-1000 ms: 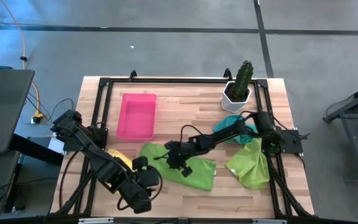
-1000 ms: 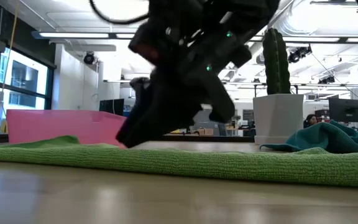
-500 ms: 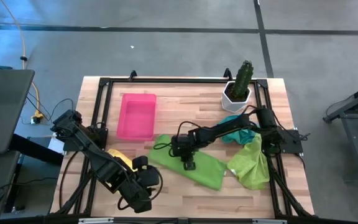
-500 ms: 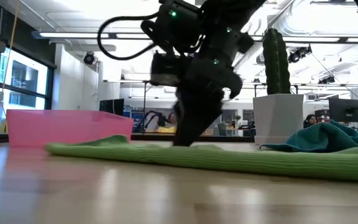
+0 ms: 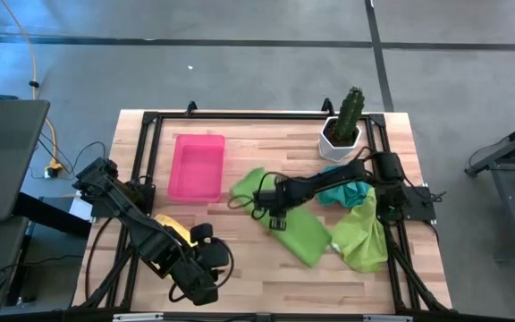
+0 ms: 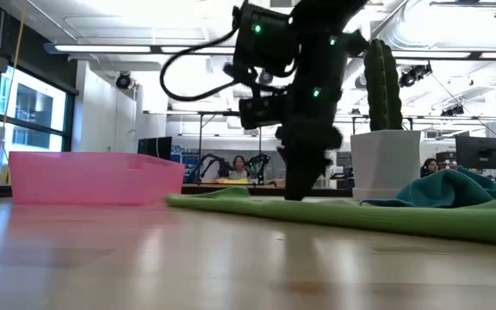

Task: Roll microfiber towels into tight, uniform cylinder then place into a basket
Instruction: Roll the green microfiber cloth

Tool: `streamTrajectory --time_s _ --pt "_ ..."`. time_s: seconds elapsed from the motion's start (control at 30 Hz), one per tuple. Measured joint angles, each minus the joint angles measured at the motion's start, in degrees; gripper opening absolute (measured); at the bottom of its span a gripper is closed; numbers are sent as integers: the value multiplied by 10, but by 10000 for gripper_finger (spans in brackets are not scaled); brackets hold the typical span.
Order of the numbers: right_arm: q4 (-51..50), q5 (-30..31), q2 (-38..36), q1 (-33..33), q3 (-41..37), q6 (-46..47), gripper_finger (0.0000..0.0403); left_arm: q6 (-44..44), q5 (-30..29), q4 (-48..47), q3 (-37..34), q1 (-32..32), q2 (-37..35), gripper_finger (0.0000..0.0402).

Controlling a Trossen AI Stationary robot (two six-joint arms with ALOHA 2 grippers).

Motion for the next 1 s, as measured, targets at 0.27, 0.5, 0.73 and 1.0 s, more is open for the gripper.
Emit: streamTrajectory --time_s 0.27,0.5,0.73,1.0 --pt "-77 11 -22 -33 43 -61 113 0 -11 -2 0 -1 0 120" --pt "-227 -85 -35 9 23 -159 113 0 -14 -7 0 -6 0 120" --pt "-145 -93 -40 73 -42 -180 113 34 -33 -15 0 -6 0 120" --pt "44 -58 -42 111 -67 -163 113 61 -46 -16 0 0 0 120"
